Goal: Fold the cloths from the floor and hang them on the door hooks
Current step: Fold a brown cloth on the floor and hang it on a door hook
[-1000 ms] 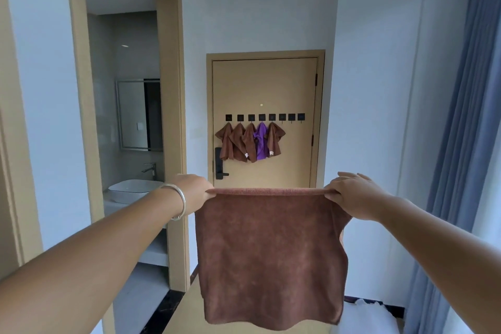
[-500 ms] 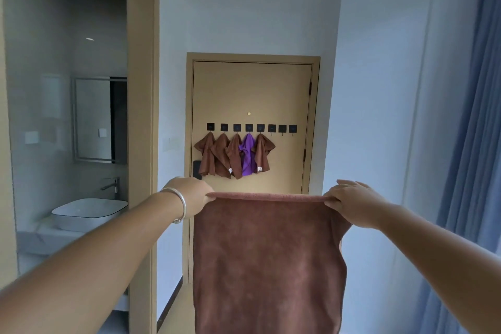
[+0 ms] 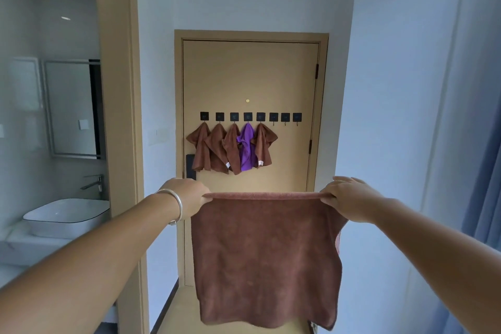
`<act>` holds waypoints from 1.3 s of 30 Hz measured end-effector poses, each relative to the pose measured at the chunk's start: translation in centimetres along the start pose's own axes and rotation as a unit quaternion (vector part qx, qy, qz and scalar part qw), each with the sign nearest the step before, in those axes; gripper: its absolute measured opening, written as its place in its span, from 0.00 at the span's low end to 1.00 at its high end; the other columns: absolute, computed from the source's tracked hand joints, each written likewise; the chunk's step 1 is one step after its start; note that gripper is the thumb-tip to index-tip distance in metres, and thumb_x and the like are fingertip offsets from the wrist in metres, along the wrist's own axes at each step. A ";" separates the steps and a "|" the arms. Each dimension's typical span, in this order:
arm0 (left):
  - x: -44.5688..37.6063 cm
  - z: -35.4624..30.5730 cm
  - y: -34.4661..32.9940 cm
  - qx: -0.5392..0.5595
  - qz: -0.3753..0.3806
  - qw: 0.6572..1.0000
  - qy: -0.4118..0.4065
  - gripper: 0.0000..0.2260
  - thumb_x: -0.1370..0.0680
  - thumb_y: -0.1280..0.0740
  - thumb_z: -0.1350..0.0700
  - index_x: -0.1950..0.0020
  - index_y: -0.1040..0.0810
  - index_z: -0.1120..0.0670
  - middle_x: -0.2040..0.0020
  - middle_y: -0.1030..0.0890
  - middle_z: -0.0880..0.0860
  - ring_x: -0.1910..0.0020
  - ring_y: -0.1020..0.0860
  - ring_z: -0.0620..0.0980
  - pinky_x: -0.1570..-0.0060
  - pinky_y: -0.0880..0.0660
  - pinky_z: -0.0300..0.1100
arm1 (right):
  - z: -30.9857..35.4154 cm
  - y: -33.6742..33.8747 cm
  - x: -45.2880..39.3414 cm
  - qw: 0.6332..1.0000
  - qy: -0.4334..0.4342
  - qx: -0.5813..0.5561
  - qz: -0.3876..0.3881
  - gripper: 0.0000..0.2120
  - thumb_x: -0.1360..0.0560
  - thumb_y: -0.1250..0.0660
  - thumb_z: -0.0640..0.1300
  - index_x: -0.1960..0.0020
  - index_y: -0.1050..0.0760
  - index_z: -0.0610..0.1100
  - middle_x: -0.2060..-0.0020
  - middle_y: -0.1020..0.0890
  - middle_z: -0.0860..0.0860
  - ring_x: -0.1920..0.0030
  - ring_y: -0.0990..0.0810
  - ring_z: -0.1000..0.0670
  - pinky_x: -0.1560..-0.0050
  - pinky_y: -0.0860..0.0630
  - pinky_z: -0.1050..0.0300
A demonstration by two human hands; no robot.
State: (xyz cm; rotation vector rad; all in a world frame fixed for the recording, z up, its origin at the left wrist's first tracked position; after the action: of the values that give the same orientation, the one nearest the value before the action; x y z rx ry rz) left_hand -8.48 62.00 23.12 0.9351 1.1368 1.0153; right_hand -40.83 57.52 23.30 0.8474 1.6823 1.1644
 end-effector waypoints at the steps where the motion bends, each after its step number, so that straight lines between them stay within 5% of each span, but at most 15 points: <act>1: -1.3 0.2 -0.4 -0.003 0.001 1.000 0.003 0.16 0.17 0.50 0.49 0.60 0.29 0.51 0.64 0.28 0.48 0.65 0.30 0.48 0.65 0.36 0.42 | -0.3 -0.5 -1.4 1.000 0.003 -0.002 -0.001 0.18 0.18 0.50 0.56 0.38 0.25 0.58 0.41 0.22 0.58 0.31 0.35 0.52 0.31 0.39 0.52; 6: -8.7 0.5 -1.8 -0.017 -0.001 1.000 0.009 0.16 0.17 0.49 0.49 0.56 0.26 0.51 0.61 0.27 0.51 0.61 0.28 0.51 0.62 0.36 0.42 | -3.0 -3.1 -8.9 1.000 0.015 -0.007 -0.009 0.17 0.18 0.50 0.56 0.40 0.24 0.56 0.43 0.22 0.56 0.32 0.34 0.52 0.32 0.38 0.51; 11: -17.4 -0.1 -1.8 -0.021 -0.011 1.000 0.016 0.13 0.16 0.49 0.49 0.57 0.31 0.48 0.63 0.30 0.46 0.62 0.30 0.48 0.62 0.35 0.42 | -6.9 -4.3 -16.5 0.999 0.020 -0.029 -0.033 0.15 0.18 0.48 0.55 0.44 0.24 0.56 0.55 0.26 0.61 0.35 0.32 0.52 0.38 0.36 0.55; 15: -23.6 -0.5 -2.8 -0.029 -0.023 0.999 0.018 0.16 0.16 0.49 0.50 0.60 0.30 0.50 0.65 0.28 0.46 0.64 0.29 0.47 0.63 0.34 0.41 | -9.7 -5.4 -22.0 0.998 0.027 -0.034 -0.049 0.16 0.18 0.48 0.55 0.43 0.23 0.55 0.59 0.30 0.62 0.43 0.30 0.53 0.40 0.35 0.55; 18: -27.6 -0.7 -4.9 -0.041 -0.004 0.999 0.013 0.17 0.16 0.50 0.49 0.53 0.24 0.51 0.60 0.24 0.48 0.61 0.26 0.49 0.60 0.32 0.42 | -11.4 -7.3 -25.5 0.998 0.025 -0.034 -0.049 0.16 0.18 0.48 0.54 0.42 0.23 0.55 0.63 0.35 0.63 0.49 0.32 0.54 0.42 0.35 0.56; 22: -33.0 -0.7 -8.3 -0.048 0.012 0.999 0.000 0.17 0.16 0.50 0.49 0.43 0.22 0.49 0.51 0.20 0.49 0.56 0.24 0.49 0.60 0.34 0.41 | -13.1 -10.9 -30.0 0.999 0.018 -0.036 -0.024 0.16 0.18 0.49 0.54 0.42 0.23 0.56 0.62 0.34 0.62 0.46 0.31 0.53 0.40 0.34 0.55; 29: -45.2 0.3 -13.1 -0.029 0.010 0.999 -0.039 0.15 0.16 0.49 0.51 0.55 0.26 0.52 0.58 0.23 0.49 0.61 0.27 0.49 0.60 0.33 0.42 | -16.6 -16.0 -39.3 1.000 -0.012 -0.018 -0.019 0.15 0.18 0.49 0.55 0.46 0.23 0.56 0.61 0.31 0.61 0.50 0.32 0.55 0.47 0.38 0.59; 34: -54.4 1.8 -14.7 0.001 -0.009 0.997 -0.071 0.16 0.16 0.49 0.49 0.50 0.21 0.50 0.55 0.20 0.48 0.55 0.22 0.50 0.49 0.26 0.47 | -19.5 -17.8 -47.1 0.998 -0.055 -0.014 -0.014 0.16 0.18 0.48 0.56 0.42 0.23 0.56 0.53 0.26 0.57 0.46 0.29 0.53 0.43 0.34 0.57; 39: -62.1 3.6 -16.8 0.006 -0.020 0.996 -0.091 0.16 0.17 0.49 0.49 0.51 0.22 0.49 0.57 0.21 0.47 0.58 0.22 0.49 0.56 0.29 0.44 | -21.1 -19.3 -54.0 0.997 -0.073 -0.002 -0.018 0.15 0.18 0.48 0.56 0.42 0.23 0.57 0.58 0.30 0.60 0.51 0.32 0.55 0.47 0.35 0.59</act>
State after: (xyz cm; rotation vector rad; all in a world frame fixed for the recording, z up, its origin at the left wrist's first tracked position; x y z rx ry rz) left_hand -9.71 -2.43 23.90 0.9902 1.0058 0.8731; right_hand -41.55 -3.59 23.80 0.8746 1.5681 1.0557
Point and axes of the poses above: each hand's wrist, its own x-axis away from the middle knuckle, its own y-axis out of the back of the hand, z = x × y, the point moved 10 cm from there along -x, towards the middle knuckle
